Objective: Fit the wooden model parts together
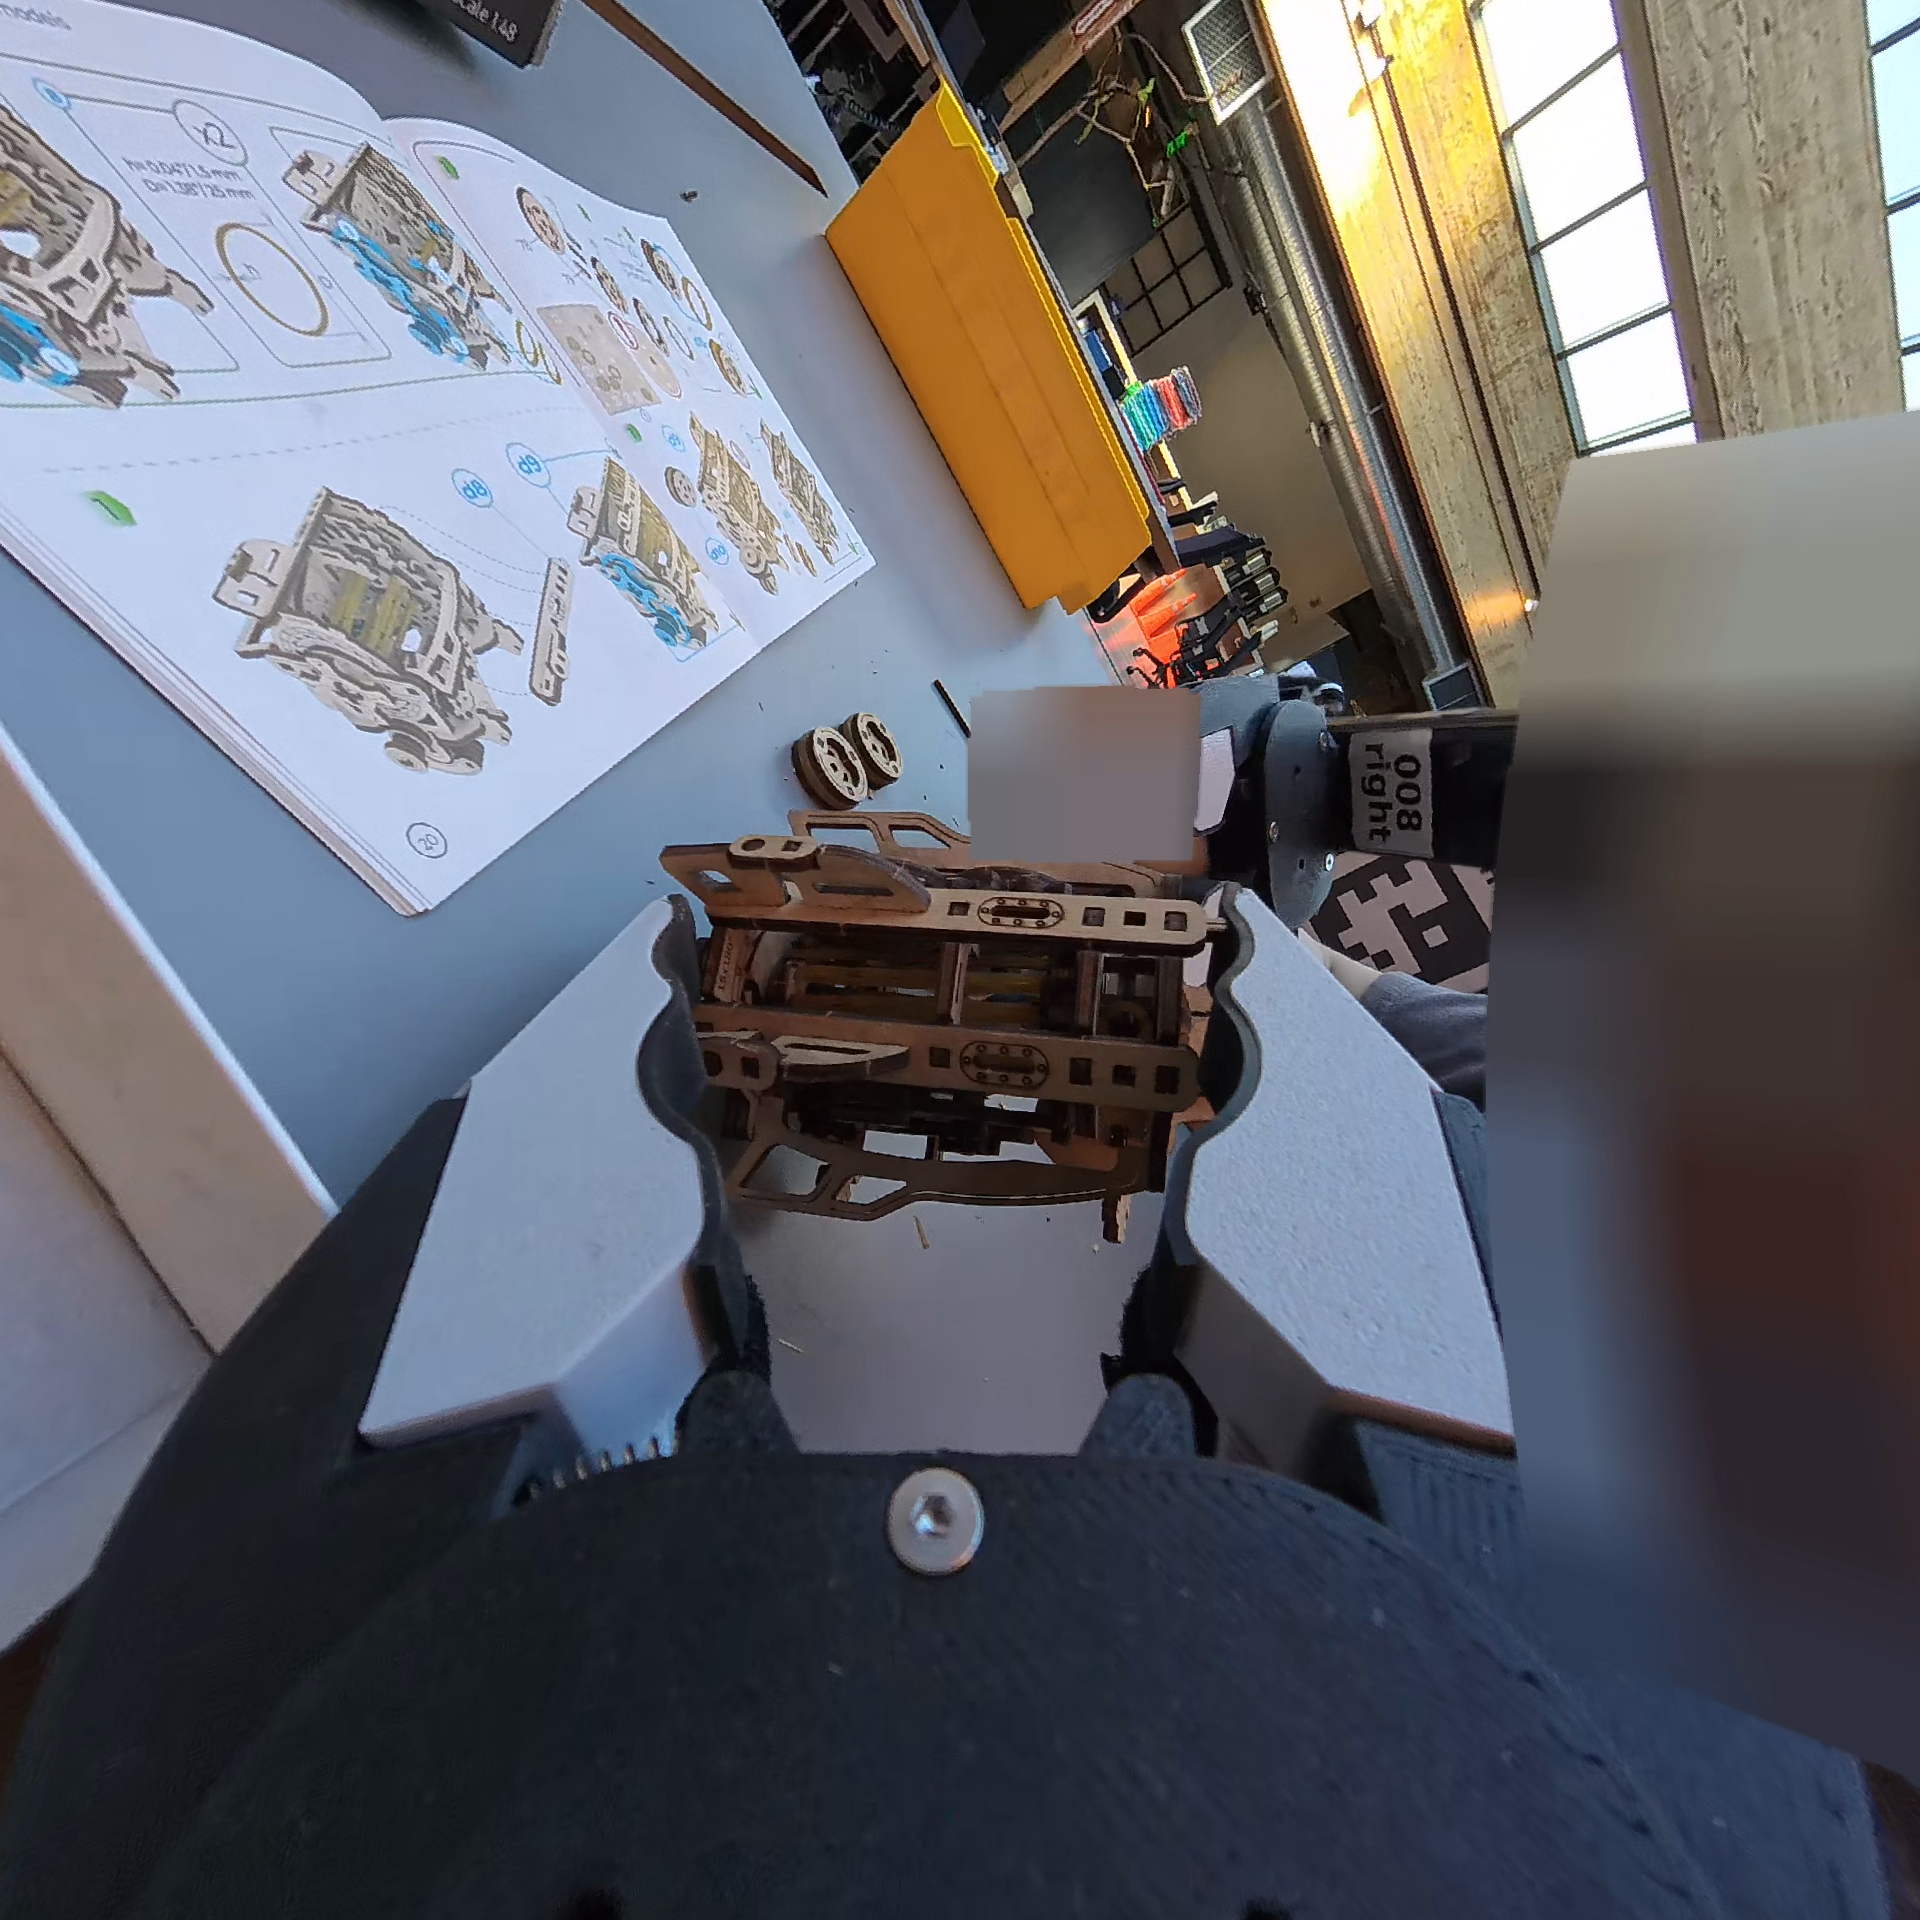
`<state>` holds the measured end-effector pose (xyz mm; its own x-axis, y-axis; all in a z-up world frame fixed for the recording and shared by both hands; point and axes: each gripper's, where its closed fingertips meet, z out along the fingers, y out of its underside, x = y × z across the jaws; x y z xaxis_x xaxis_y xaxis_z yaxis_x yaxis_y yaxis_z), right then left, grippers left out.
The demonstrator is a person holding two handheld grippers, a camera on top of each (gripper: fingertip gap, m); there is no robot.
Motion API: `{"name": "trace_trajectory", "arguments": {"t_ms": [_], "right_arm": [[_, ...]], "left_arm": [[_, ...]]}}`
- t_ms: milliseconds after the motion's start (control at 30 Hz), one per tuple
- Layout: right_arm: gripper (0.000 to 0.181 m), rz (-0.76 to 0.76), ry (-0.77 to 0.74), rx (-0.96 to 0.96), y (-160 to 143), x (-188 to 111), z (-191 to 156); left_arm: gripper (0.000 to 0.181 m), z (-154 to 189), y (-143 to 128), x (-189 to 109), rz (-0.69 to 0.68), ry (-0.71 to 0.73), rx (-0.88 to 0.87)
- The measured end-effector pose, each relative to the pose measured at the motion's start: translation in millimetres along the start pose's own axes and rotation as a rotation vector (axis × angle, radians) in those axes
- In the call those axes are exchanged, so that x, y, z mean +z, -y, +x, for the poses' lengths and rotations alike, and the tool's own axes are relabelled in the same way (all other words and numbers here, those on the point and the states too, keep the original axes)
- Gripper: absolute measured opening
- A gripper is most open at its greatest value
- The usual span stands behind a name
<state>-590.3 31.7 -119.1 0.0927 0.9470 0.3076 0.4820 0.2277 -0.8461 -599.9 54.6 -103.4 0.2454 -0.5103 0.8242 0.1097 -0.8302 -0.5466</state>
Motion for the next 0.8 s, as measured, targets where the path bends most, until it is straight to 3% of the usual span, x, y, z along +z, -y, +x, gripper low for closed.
{"name": "trace_trajectory", "arguments": {"t_ms": [167, 800], "right_arm": [[0.02, -0.004, 0.038, 0.086, -3.6, 0.7, -2.3], [0.016, -0.021, -0.001, -0.066, -4.8, 3.3, -5.3]], "left_arm": [[0.097, 0.0, -0.2, 0.0, 0.0, 0.0, 0.002], [0.097, -0.1, 0.5, 0.0, 0.006, -0.001, 0.005]]}}
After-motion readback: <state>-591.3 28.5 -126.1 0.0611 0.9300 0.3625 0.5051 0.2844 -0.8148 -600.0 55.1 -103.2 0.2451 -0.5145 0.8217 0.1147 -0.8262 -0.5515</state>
